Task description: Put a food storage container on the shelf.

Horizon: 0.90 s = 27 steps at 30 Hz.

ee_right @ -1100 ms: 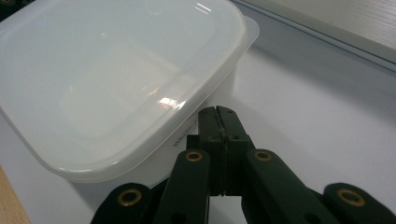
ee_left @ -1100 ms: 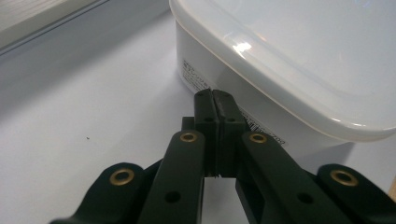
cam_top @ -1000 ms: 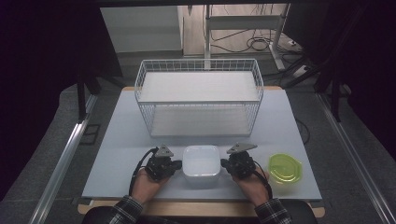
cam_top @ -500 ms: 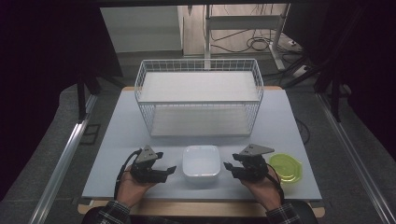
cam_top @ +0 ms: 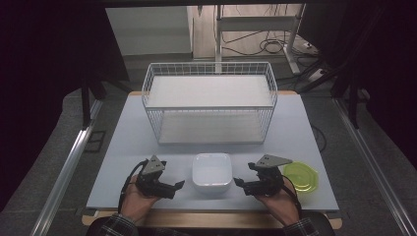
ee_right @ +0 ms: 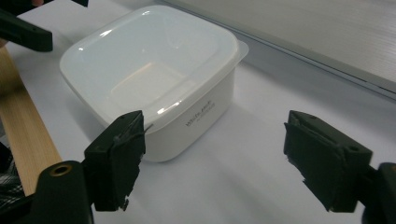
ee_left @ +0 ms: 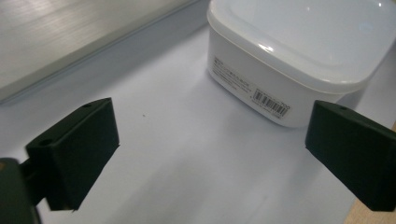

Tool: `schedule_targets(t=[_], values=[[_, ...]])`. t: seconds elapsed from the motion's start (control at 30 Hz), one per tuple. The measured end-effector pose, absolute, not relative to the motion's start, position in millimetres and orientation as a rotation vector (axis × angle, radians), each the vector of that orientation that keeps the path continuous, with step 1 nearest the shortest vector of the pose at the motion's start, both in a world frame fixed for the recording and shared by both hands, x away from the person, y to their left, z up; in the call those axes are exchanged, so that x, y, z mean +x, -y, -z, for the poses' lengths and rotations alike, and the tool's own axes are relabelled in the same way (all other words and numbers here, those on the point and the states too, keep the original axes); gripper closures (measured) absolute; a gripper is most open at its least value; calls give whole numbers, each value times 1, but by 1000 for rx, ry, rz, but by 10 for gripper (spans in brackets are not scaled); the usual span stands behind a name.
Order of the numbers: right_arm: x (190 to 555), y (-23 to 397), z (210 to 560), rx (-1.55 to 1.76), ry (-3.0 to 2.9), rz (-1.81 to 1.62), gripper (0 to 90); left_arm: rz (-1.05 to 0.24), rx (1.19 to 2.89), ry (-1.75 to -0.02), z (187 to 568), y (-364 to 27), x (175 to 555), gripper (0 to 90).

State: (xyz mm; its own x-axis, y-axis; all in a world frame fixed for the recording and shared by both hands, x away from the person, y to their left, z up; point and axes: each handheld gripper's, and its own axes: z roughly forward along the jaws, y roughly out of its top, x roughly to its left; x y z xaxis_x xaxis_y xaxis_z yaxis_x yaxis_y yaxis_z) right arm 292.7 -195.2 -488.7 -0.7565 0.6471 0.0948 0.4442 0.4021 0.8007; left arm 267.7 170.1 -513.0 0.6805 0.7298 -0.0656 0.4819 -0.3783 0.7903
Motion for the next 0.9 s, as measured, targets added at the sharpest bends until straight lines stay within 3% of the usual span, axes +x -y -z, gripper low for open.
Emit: schedule_targets(t=[0.43,0.6,0.9], values=[[298,184,487,996,-2495,-1278,163,-283,1998,-920,508,-160,276,106],[307,177,487,1001,-2544,-1314,204,-210,1987,-869,507,-150,286,106],[323,165,494,1078,-2626,-1364,197,-66,1980,-832,513,-131,301,82]])
